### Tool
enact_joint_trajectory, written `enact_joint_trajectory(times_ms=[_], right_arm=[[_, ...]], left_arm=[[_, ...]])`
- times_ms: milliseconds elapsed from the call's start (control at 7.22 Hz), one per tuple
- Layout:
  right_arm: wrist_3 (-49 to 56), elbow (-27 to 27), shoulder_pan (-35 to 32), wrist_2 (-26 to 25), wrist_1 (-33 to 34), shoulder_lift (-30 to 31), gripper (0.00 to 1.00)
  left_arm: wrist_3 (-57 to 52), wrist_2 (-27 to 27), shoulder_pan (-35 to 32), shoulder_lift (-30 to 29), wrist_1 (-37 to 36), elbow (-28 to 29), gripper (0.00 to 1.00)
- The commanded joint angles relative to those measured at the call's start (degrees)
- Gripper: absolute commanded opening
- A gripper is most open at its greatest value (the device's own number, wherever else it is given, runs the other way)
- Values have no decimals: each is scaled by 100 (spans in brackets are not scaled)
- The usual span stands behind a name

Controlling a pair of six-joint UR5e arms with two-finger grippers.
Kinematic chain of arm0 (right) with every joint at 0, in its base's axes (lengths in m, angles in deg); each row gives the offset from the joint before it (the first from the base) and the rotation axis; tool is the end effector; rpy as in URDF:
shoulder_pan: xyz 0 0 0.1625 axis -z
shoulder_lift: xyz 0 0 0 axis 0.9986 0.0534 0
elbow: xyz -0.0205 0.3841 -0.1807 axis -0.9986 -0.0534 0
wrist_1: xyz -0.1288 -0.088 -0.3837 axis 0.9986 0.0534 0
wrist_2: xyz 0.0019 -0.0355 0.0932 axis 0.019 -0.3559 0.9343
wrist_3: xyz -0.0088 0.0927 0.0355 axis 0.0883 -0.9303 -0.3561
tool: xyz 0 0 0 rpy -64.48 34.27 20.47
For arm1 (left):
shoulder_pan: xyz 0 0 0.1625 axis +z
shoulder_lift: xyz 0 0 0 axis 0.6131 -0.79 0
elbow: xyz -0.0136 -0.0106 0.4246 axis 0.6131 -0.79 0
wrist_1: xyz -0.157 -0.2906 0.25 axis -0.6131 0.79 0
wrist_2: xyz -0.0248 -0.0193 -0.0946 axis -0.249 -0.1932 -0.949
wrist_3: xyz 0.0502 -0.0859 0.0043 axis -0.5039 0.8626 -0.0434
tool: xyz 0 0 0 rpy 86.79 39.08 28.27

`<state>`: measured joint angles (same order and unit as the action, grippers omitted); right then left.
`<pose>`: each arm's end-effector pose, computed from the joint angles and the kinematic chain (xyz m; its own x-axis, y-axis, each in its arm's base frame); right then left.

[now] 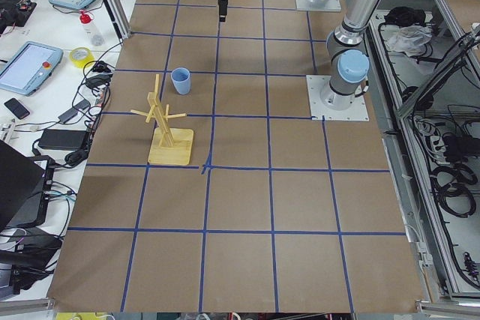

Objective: Flip cup

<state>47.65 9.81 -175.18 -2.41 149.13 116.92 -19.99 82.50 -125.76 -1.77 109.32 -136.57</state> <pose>0.1179 -0.4927 0.5362 -0.9902 -0.1373 0.0245 -0.1393 0.9828 -0.1214 -0.1149 -0.4986 0.5091 -0.9986 -0.0525 -0.0062 -0.0519 0.9962 -0.0692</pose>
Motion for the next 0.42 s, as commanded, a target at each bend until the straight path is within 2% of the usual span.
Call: enact_joint_trajectory(times_ms=[0,277], right_arm=[[-9,0,0,2,1,0,100],[-26,0,0,20,-8,0,100]], left_arm=[[-4,2,6,41,32,25,100],[-4,2,24,41,32,16,100]])
